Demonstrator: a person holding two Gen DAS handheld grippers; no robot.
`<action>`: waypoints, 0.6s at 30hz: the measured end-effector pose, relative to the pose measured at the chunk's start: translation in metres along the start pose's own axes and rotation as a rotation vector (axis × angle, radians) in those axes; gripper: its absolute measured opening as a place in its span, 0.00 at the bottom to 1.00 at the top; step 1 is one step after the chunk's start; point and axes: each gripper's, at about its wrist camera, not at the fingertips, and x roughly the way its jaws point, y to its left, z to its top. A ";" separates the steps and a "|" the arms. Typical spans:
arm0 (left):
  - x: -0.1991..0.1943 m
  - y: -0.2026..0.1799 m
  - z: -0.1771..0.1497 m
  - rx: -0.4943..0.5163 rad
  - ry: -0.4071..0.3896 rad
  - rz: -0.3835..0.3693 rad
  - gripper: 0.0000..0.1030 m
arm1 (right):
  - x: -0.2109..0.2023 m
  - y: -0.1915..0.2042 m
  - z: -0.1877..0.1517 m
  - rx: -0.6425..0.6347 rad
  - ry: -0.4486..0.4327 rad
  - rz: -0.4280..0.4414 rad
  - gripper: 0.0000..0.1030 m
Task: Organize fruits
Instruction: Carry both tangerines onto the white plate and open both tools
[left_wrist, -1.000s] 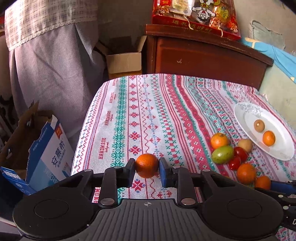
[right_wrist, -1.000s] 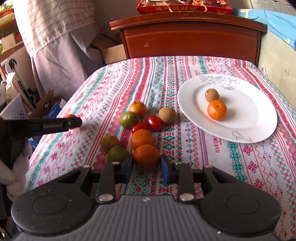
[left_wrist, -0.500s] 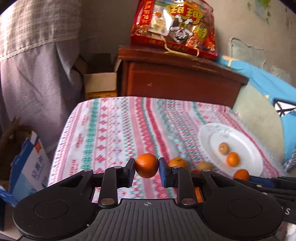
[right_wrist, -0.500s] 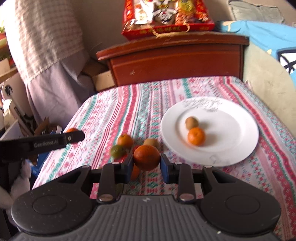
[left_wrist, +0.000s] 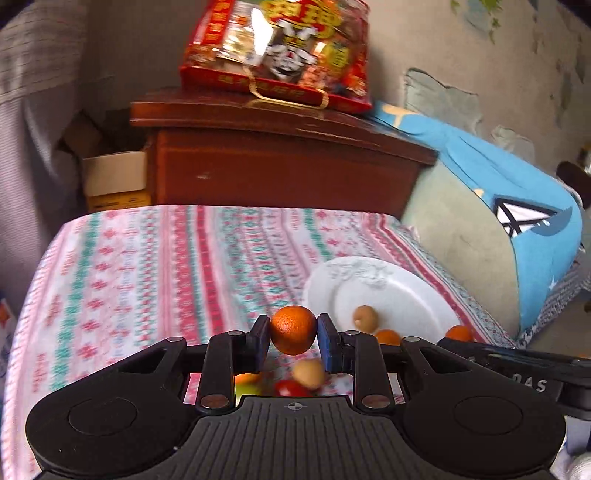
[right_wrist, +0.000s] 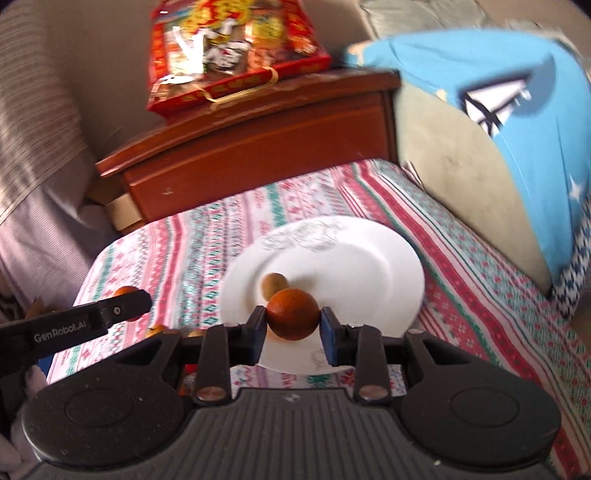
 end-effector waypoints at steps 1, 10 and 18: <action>0.005 -0.004 0.000 0.013 0.005 -0.007 0.24 | 0.003 -0.003 0.000 0.016 0.008 -0.007 0.30; 0.042 -0.023 -0.002 0.065 0.054 -0.054 0.24 | 0.017 -0.015 -0.005 0.066 0.038 -0.031 0.30; 0.041 -0.023 0.004 0.057 0.064 -0.041 0.26 | 0.021 -0.022 -0.003 0.132 0.040 -0.028 0.35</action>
